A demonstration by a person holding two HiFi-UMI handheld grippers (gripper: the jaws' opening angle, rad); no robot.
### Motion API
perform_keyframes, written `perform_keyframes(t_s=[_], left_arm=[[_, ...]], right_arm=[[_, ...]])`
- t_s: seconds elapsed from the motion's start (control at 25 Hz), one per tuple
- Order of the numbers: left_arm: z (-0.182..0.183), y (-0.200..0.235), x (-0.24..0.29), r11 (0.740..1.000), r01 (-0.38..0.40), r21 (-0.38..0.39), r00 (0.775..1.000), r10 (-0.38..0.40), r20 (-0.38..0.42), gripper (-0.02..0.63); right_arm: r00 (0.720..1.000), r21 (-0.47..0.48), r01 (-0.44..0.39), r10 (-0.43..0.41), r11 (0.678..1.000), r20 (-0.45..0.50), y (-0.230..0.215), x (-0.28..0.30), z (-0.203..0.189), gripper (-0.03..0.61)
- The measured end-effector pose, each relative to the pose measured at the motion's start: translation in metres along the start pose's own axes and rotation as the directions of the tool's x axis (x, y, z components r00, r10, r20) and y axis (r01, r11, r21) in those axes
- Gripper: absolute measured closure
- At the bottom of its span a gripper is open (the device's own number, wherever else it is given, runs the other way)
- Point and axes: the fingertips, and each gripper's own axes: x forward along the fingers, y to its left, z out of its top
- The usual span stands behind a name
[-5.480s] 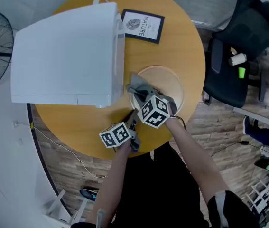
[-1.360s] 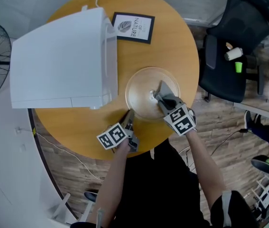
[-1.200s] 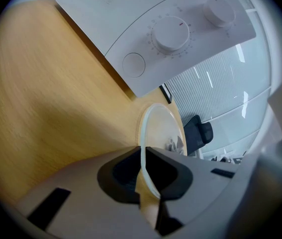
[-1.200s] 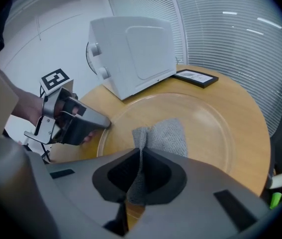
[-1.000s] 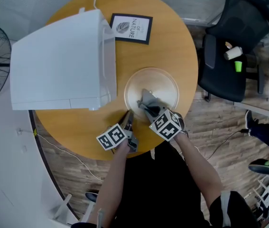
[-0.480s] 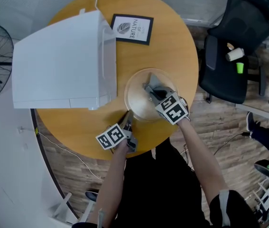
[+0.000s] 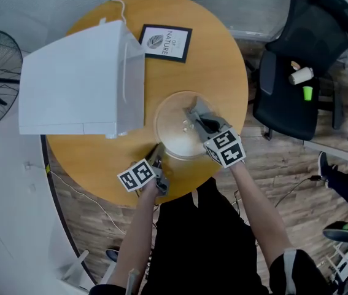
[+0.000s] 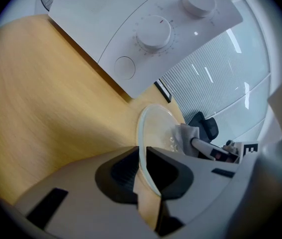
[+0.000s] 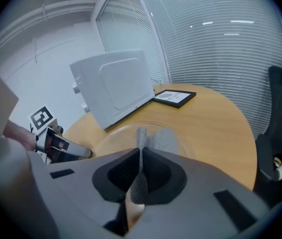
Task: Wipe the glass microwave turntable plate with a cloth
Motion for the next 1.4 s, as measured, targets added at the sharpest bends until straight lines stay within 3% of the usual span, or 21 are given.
perform_keyframes(t_s=[0.4,0.6,0.84,1.0,1.2,1.4], left_arm=[[-0.009,0.0,-0.016,0.997,-0.066,0.031,0.998,0.066,0.024,0.57],[-0.017,-0.006,-0.044,0.997,-0.053,0.055,0.998,0.051,0.044,0.59],[-0.011,-0.043,-0.078,0.972,0.009,0.234,0.996,-0.028,0.08,0.615],[0.002,-0.08,-0.107,0.916,0.071,0.394,0.987,-0.122,0.106,0.617],[0.016,-0.127,-0.154,0.792,0.126,0.598,0.963,-0.242,0.118,0.617],[0.02,-0.157,-0.207,0.699,0.161,0.697,0.932,-0.339,0.125,0.617]], right_arm=[[0.988,0.104,-0.004,-0.012,0.995,0.153,0.0,-0.077,0.003,0.552],[0.98,0.153,0.006,-0.037,0.988,0.195,0.017,-0.107,-0.006,0.552],[0.964,0.182,0.047,-0.092,0.982,0.248,0.044,-0.14,-0.009,0.552],[0.945,0.183,0.091,-0.143,0.979,0.295,0.069,-0.165,0.0,0.554],[0.92,0.148,0.145,-0.189,0.978,0.345,0.111,-0.199,0.017,0.552],[0.881,0.129,0.2,-0.236,0.971,0.41,0.157,-0.237,0.034,0.554]])
